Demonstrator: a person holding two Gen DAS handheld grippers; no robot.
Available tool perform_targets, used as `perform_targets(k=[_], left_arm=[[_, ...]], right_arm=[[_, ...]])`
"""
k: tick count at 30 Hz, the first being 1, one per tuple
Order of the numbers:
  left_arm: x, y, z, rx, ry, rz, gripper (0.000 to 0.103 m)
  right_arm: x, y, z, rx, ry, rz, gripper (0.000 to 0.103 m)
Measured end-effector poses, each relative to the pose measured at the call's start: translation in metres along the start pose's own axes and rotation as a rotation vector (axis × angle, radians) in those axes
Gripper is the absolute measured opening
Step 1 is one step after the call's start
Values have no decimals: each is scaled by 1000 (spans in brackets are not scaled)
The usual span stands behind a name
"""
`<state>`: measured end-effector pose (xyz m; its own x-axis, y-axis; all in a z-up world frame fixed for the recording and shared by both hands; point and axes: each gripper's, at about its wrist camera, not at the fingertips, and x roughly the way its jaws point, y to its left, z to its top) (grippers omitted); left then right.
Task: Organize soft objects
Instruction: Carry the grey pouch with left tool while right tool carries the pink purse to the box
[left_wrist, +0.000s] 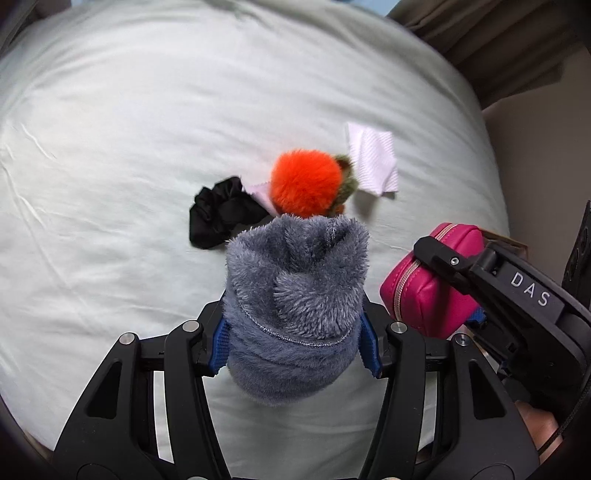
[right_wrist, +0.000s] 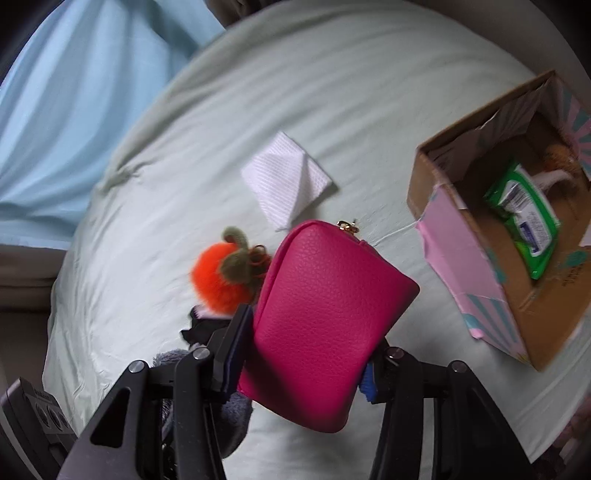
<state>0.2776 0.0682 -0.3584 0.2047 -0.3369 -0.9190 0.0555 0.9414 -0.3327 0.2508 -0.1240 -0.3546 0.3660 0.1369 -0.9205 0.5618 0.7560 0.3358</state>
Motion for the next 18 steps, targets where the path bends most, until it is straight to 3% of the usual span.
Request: perform_targets(k=[10, 18], left_arm=[[-90, -24, -24, 77, -148, -22, 52], [-149, -81, -40, 147, -241, -59, 52]], right_arm=[[-97, -6, -18, -73, -104, 68, 45], [-185, -24, -11, -182, -204, 72, 45]])
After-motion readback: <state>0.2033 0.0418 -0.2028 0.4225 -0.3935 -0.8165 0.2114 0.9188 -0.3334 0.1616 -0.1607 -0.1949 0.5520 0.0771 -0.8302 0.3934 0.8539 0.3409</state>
